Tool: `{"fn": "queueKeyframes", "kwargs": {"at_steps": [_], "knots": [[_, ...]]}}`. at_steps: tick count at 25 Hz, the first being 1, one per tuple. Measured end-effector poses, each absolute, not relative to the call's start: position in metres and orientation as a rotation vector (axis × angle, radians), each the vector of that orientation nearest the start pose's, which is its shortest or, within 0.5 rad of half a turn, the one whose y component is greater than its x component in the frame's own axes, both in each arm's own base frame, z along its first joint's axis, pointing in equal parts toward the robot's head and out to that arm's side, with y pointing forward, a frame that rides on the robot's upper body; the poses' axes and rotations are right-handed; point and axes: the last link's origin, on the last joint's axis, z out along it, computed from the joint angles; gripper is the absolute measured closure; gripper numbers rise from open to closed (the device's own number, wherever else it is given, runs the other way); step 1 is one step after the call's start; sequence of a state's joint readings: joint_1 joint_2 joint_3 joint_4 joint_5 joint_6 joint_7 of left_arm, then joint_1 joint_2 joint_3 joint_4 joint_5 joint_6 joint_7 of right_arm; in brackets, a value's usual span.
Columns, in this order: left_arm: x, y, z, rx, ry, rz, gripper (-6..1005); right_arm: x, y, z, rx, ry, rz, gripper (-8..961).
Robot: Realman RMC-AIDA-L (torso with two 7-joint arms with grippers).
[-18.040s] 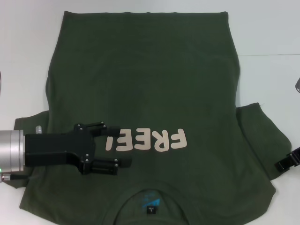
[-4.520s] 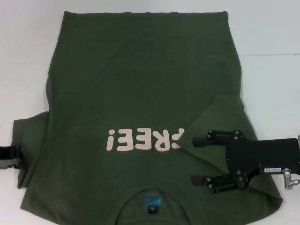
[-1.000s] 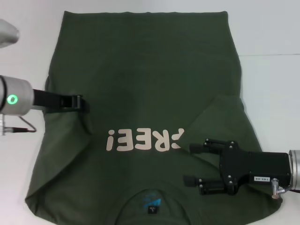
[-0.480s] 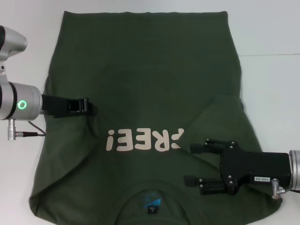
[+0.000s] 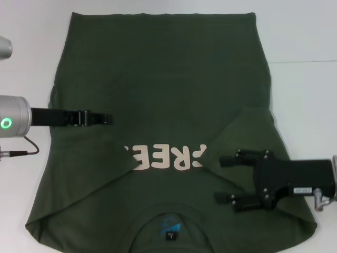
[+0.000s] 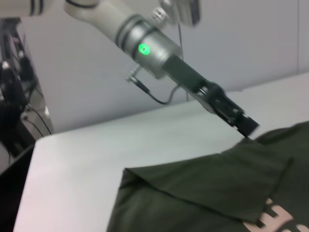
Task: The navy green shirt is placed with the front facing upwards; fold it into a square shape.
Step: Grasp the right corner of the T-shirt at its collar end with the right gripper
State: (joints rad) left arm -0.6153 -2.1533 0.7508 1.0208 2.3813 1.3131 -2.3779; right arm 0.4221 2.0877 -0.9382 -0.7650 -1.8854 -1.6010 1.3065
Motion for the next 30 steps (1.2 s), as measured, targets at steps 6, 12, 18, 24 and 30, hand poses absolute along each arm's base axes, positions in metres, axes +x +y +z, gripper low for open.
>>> {"fn": "queueKeyframes", "kwargs": {"at_steps": [6, 12, 18, 24, 30], "knots": [[-0.226, 0.364, 0.028, -2.586, -0.998, -0.549, 506, 0.237, 0.316, 0.022, -2.850, 0.496, 0.454, 58], [-0.220, 0.350, 0.023, -2.691, -0.872, -0.642, 247, 0.208, 0.314, 0.062, -2.792, 0.480, 0.307, 128], [-0.211, 0.345, 0.020, -2.744, -0.783, -0.743, 82, 0.197, 0.317, 0.088, -2.665, 0.618, 0.070, 185], [-0.211, 0.340, 0.015, -2.771, -0.737, -0.775, 48, 0.203, 0.322, 0.087, -2.585, 0.863, -0.278, 85], [-0.210, 0.341, 0.007, -2.775, -0.745, -0.827, 50, 0.214, 0.321, 0.077, -2.469, 0.963, -0.581, 42]]}}
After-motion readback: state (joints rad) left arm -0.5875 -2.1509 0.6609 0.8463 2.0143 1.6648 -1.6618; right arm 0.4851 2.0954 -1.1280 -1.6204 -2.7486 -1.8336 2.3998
